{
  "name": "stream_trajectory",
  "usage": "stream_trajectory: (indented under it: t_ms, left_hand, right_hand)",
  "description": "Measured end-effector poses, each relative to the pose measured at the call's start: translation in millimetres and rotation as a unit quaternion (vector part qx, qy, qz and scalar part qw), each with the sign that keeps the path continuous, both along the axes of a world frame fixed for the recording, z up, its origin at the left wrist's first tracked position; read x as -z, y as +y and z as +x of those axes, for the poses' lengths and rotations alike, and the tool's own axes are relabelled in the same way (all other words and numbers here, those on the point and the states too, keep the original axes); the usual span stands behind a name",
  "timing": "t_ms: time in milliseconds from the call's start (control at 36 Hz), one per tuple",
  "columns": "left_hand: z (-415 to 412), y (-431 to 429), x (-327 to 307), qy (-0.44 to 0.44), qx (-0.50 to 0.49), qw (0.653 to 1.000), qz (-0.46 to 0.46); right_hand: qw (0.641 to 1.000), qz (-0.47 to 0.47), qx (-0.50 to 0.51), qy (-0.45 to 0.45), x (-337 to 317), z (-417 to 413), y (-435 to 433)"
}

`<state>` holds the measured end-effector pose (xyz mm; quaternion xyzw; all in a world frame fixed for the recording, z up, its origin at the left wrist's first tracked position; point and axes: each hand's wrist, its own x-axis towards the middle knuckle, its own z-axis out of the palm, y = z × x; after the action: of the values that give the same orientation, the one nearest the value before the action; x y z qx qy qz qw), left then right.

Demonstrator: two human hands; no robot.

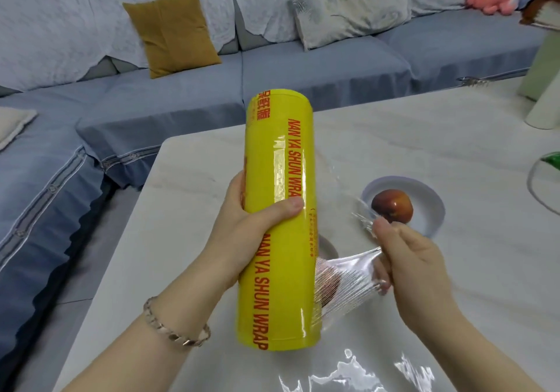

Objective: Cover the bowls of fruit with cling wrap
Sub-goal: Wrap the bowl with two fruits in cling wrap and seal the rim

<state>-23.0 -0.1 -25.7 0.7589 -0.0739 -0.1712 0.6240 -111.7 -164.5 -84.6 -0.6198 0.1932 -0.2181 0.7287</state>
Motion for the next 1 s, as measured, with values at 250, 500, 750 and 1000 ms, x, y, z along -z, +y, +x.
stream_trajectory:
  t_ms: [250,500,750,1000]
  left_hand:
    - [-2,-4,2,-0.075,0.0,0.953,0.295]
    - [0,-28,17,-0.11,0.038,0.876,0.469]
    - [10,-28,31,-0.088,0.047,0.869,0.485]
    - [17,-25,29,-0.076,0.072,0.877,0.469]
  right_hand:
    - [0.991,-0.099,0.063,0.065,33,-7,-4]
    - [0.984,-0.083,0.083,0.136,66,-14,-8]
    - [0.97,-0.066,0.063,0.225,104,-15,31]
    - [0.954,-0.065,-0.03,0.29,96,-26,40]
